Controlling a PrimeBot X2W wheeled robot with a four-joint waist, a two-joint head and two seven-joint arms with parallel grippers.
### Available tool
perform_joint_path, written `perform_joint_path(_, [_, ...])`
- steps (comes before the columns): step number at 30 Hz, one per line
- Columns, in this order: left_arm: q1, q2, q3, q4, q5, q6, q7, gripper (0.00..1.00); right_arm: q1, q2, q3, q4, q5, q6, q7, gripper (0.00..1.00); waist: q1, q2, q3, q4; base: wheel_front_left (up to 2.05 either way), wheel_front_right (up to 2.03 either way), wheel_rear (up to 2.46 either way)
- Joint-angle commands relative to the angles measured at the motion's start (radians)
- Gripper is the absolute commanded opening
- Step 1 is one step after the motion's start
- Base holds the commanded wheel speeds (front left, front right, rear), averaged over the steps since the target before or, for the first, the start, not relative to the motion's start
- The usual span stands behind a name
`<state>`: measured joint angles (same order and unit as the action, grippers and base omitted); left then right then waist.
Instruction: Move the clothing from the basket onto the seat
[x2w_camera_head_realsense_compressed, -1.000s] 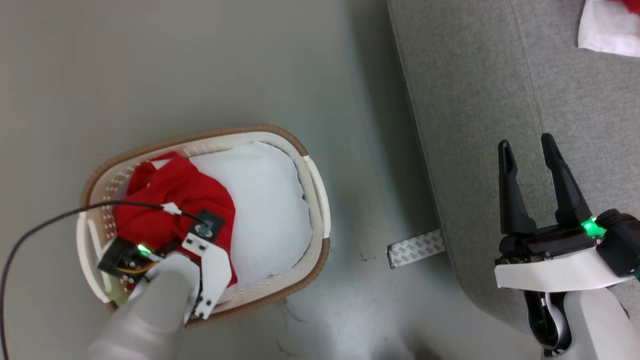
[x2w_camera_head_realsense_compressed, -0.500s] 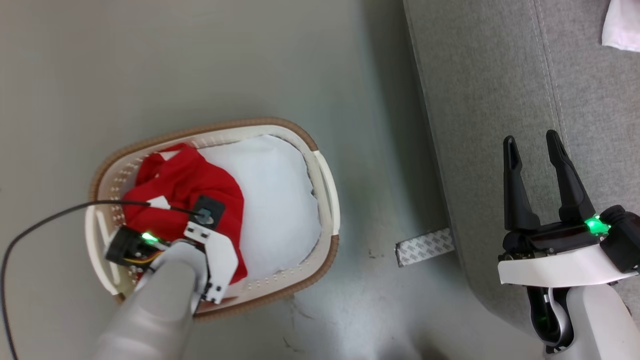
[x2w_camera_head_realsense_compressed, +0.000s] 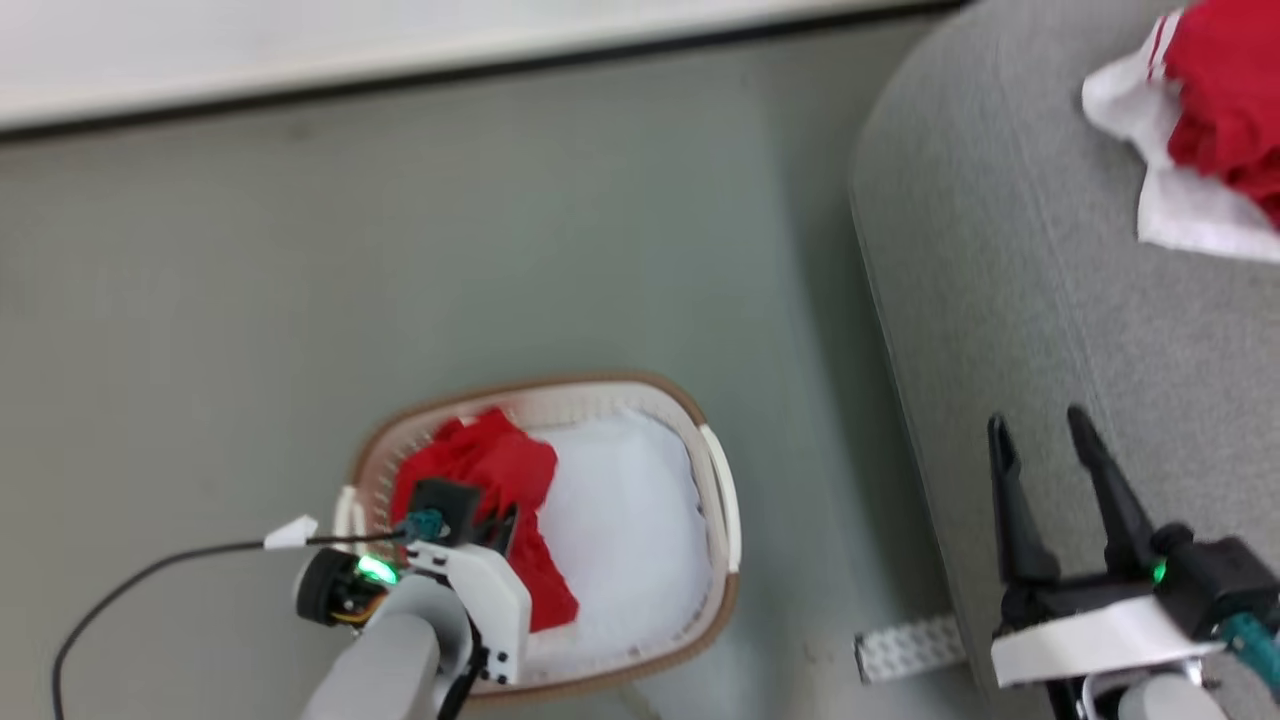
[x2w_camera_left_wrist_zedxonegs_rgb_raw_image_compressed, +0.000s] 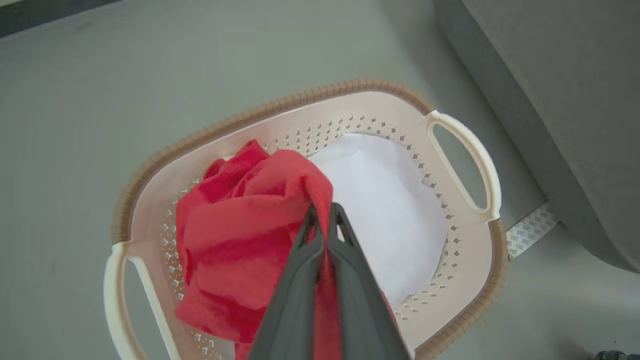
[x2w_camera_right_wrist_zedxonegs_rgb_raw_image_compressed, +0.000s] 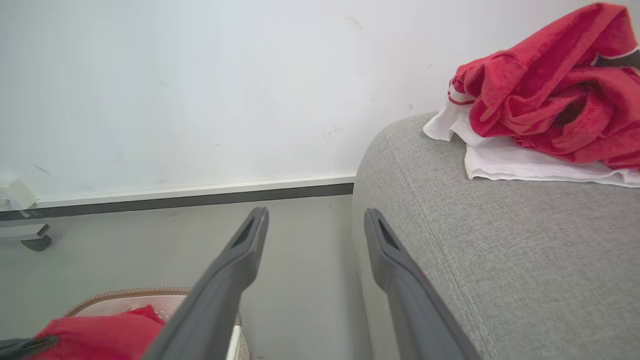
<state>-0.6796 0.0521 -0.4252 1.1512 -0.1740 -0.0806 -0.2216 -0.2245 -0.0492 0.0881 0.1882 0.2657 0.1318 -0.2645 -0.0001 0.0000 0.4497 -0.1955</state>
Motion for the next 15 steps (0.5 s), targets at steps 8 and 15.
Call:
perform_joint_path(8, [0.113, 0.0, -0.063, -0.246, -0.13, 0.027, -0.001, 0.0, 0.136, -0.003, -0.005, 0.03, -0.039, -0.002, 0.0, 1.0, 0.0001, 0.0, -0.331, 0.148, 0.0, 0.0, 0.0])
perform_joint_path(15, [0.168, 0.0, -0.058, -0.487, -0.197, 0.052, 0.062, 0.0, 0.193, -0.003, 0.036, 0.024, -0.044, -0.002, 0.0, 1.0, 0.0001, 0.0, -0.408, 0.171, 0.0, 0.0, 0.0])
